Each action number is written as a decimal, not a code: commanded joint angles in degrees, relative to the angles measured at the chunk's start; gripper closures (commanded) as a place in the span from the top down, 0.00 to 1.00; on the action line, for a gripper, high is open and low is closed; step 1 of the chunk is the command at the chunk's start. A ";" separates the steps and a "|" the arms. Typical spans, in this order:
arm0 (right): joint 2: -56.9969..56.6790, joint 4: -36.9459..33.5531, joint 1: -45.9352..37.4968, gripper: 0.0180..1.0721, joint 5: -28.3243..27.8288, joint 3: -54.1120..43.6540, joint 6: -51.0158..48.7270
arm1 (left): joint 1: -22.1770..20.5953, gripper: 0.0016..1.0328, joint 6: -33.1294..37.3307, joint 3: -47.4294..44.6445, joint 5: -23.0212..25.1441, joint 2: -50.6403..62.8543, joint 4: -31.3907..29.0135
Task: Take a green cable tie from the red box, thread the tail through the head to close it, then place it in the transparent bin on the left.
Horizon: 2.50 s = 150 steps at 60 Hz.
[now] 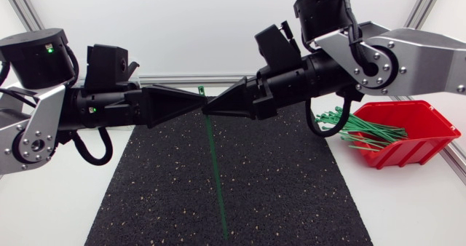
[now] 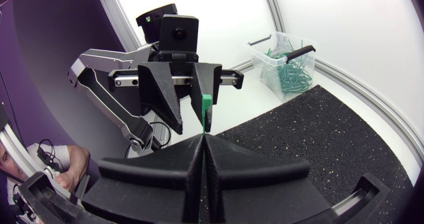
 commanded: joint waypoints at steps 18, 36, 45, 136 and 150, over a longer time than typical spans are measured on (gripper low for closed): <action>-1.73 0.82 -1.12 0.05 -0.28 -2.24 1.24 | -0.26 0.19 -1.30 -1.32 0.17 -0.50 0.96; -2.43 1.08 -1.12 0.05 -0.28 -2.59 1.33 | -0.26 0.14 -1.30 -1.50 0.17 -0.23 0.96; -2.43 1.08 -0.94 0.05 -0.37 -2.68 1.33 | -0.53 0.11 -1.30 -1.32 0.17 -0.23 0.96; -1.99 1.08 0.46 0.05 -0.28 -2.86 1.24 | -1.93 0.11 -1.38 -1.06 0.17 0.91 1.75; -2.25 1.08 0.46 0.05 -0.28 -2.94 1.24 | -1.93 0.04 -1.38 -1.06 0.17 1.26 1.75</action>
